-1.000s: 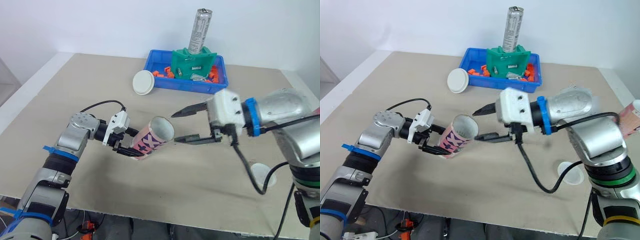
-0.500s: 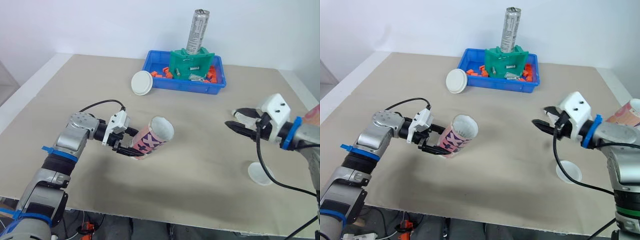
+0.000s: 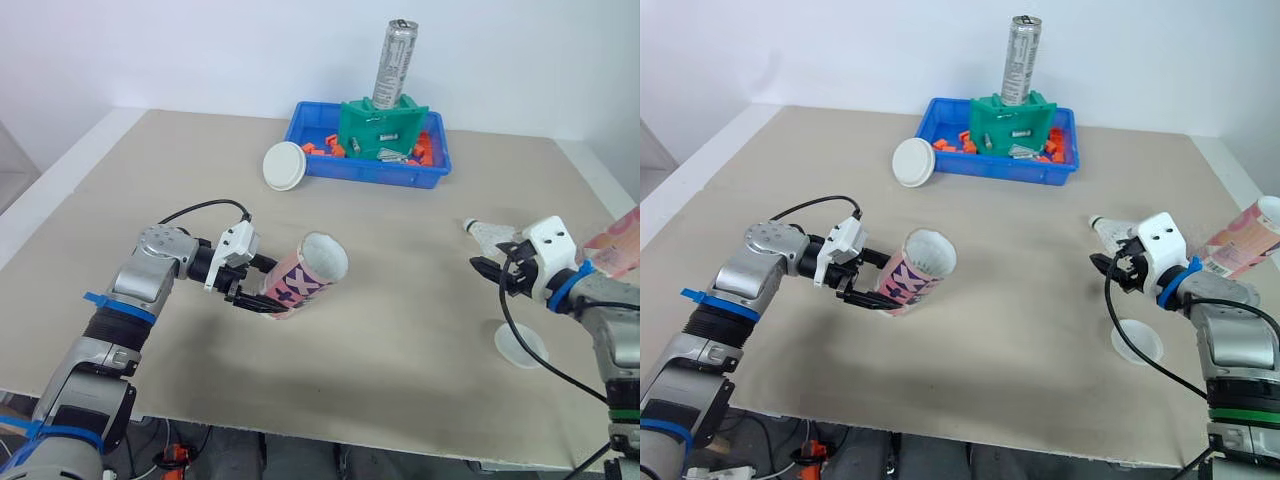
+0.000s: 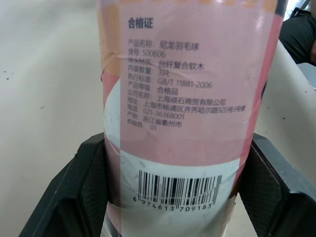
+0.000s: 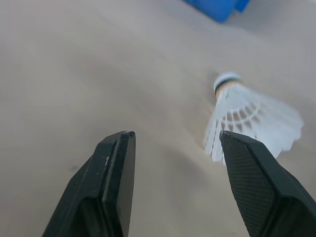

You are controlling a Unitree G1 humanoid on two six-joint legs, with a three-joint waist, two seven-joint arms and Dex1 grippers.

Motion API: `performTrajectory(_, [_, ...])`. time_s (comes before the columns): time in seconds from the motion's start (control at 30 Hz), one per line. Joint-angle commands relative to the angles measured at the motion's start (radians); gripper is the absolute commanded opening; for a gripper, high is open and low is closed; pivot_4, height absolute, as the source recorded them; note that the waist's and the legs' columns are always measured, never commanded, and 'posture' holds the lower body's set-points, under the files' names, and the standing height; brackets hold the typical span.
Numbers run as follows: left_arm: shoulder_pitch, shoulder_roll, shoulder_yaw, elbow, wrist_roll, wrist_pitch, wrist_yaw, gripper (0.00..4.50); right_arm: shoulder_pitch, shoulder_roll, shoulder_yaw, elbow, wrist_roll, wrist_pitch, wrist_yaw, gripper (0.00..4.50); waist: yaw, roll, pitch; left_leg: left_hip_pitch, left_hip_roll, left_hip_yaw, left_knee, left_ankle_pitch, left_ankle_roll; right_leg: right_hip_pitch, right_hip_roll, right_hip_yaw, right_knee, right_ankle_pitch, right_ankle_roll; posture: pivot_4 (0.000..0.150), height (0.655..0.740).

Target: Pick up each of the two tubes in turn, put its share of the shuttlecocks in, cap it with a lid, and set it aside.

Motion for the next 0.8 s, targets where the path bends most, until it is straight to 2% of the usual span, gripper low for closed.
performTrajectory(0.03, [-0.012,0.014,0.027,-0.019,-0.011,-0.007,-0.001,3.40,-0.064,0.005,0.002,0.063,-0.014,-0.046,-0.009,2.97,0.000,0.000,0.000,0.000,0.000,0.000,0.000,0.000,0.000,0.000,0.000,0.000,0.000,0.000,0.000,0.150,0.7400])
performTrajectory(0.37, [-0.011,0.021,0.027,-0.030,-0.013,-0.001,-0.001,3.40,-0.326,0.057,0.078,0.494,-0.108,-0.180,-0.050,2.97,-0.002,0.000,0.000,0.000,0.000,0.000,0.000,0.001,0.000,0.000,0.000,0.000,0.000,0.001,0.000,0.150,0.7400])
performTrajectory(0.4, [-0.010,0.022,0.028,-0.033,-0.014,0.001,0.000,3.40,-0.344,0.058,0.080,0.529,-0.114,-0.194,-0.052,2.48,-0.002,0.000,0.000,0.000,0.000,0.000,0.000,0.001,0.000,0.000,0.000,0.000,0.000,0.001,0.000,0.150,0.7400])
performTrajectory(0.47, [-0.005,0.026,0.029,-0.039,-0.016,0.003,0.001,3.40,-0.364,0.057,0.081,0.573,-0.119,-0.217,-0.050,1.88,-0.002,0.000,0.000,0.000,0.000,0.000,-0.001,0.001,0.000,0.000,0.000,0.000,0.000,0.001,0.000,0.150,0.7400])
performTrajectory(0.57, [0.001,0.030,0.031,-0.047,-0.018,0.007,0.004,3.40,-0.373,0.053,0.078,0.603,-0.121,-0.243,-0.041,0.31,-0.001,0.000,0.000,0.000,-0.001,0.000,-0.001,0.001,0.000,0.000,0.000,0.000,0.000,0.001,-0.001,0.150,0.7400])
performTrajectory(0.6, [0.003,0.032,0.032,-0.050,-0.019,0.008,0.005,3.40,-0.369,0.050,0.073,0.598,-0.118,-0.247,-0.039,0.08,-0.002,0.000,0.000,0.000,-0.001,0.000,-0.002,0.001,0.000,0.000,0.000,0.001,0.000,0.000,-0.001,0.150,0.7400])
performTrajectory(0.7, [0.009,0.036,0.032,-0.057,-0.021,0.011,0.008,3.40,-0.346,0.033,0.053,0.519,-0.098,-0.230,-0.025,0.08,-0.002,0.000,0.000,0.000,-0.001,0.000,-0.002,0.001,0.000,0.000,0.000,0.001,0.000,0.000,-0.002,0.150,0.7400])
performTrajectory(0.8, [0.009,0.037,0.030,-0.060,-0.022,0.014,0.008,3.40,-0.302,0.014,0.035,0.320,-0.048,-0.170,0.030,0.08,-0.002,0.001,0.000,0.000,-0.001,0.000,-0.002,0.001,0.000,0.000,0.000,0.001,0.000,0.000,-0.001,0.150,0.7400])
